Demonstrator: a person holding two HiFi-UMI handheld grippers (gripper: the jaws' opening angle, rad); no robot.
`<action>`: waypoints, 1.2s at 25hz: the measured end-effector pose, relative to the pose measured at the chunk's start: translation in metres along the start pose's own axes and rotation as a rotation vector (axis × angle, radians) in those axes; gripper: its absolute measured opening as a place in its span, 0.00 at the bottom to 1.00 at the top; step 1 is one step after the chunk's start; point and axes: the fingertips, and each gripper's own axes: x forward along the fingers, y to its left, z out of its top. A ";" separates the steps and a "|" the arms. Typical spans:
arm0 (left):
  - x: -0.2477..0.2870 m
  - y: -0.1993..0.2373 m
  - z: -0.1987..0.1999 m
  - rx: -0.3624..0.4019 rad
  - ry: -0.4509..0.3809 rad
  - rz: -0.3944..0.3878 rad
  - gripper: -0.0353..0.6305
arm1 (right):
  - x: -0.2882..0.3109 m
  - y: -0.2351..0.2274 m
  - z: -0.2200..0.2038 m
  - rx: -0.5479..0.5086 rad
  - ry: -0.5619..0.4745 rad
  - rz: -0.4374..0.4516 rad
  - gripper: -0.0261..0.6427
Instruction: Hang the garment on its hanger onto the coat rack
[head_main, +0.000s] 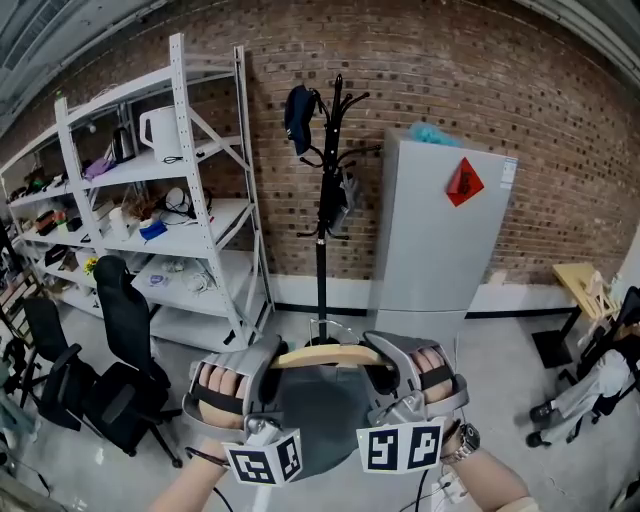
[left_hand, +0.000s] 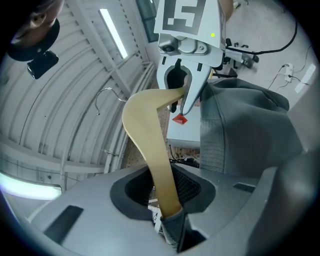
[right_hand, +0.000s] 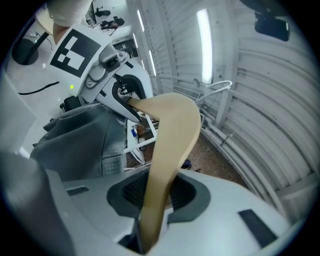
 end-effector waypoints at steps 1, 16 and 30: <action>0.001 0.000 0.005 -0.002 0.006 0.000 0.20 | -0.002 -0.003 -0.004 0.006 -0.007 0.005 0.16; 0.027 -0.049 0.047 -0.078 0.073 -0.067 0.20 | -0.008 -0.005 -0.069 0.013 -0.012 0.035 0.16; 0.139 -0.087 0.022 -0.094 -0.018 -0.094 0.20 | 0.091 -0.004 -0.134 0.016 0.103 0.032 0.16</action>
